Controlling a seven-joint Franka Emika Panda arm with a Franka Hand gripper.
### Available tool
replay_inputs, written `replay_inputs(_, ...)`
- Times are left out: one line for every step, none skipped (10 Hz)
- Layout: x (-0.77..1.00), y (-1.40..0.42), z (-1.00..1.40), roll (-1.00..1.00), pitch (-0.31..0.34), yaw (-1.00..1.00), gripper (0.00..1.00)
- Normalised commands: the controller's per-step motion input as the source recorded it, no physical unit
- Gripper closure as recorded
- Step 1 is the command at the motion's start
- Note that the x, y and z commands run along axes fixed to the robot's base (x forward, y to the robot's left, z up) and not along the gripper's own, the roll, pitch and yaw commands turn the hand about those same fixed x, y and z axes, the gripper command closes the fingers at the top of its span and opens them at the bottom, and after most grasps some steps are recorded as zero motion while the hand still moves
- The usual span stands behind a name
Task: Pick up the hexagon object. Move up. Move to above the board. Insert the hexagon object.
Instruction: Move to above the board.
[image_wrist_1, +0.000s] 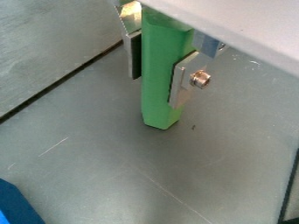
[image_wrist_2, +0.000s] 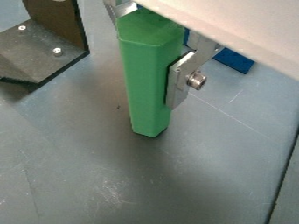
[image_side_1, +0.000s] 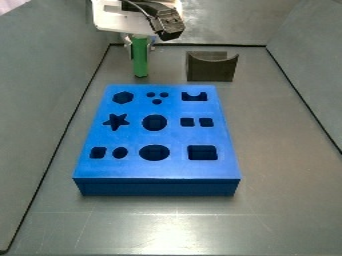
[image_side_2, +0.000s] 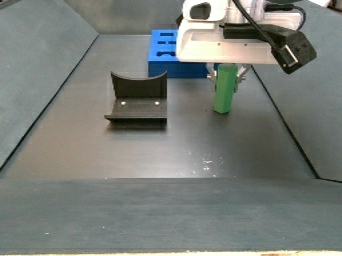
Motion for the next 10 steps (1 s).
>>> replay_inputs(-0.1, 0.06, 1.0, -0.1, -0.02, -0.05, 1.0)
replay_inputs(-0.09, 0.06, 1.0, -0.1, -0.021, -0.05, 1.0)
replay_inputs(-0.09, 0.06, 1.0, -0.1, -0.021, -0.05, 1.0)
replay_inputs(-0.09, 0.06, 1.0, -0.1, -0.022, -0.05, 1.0)
replay_inputs(-0.09, 0.06, 1.0, -0.1, -0.022, -0.05, 1.0)
replay_inputs(-0.09, 0.06, 1.0, -0.1, -0.022, -0.05, 1.0)
replay_inputs(-0.09, 0.06, 1.0, -0.1, -0.022, -0.05, 1.0)
replay_inputs(-0.09, 0.06, 1.0, -0.1, -0.022, -0.05, 1.0)
replay_inputs(-0.09, 0.06, 1.0, -0.1, -0.022, -0.05, 1.0)
replay_inputs(-0.09, 0.06, 1.0, -0.1, -0.023, -0.05, 1.0)
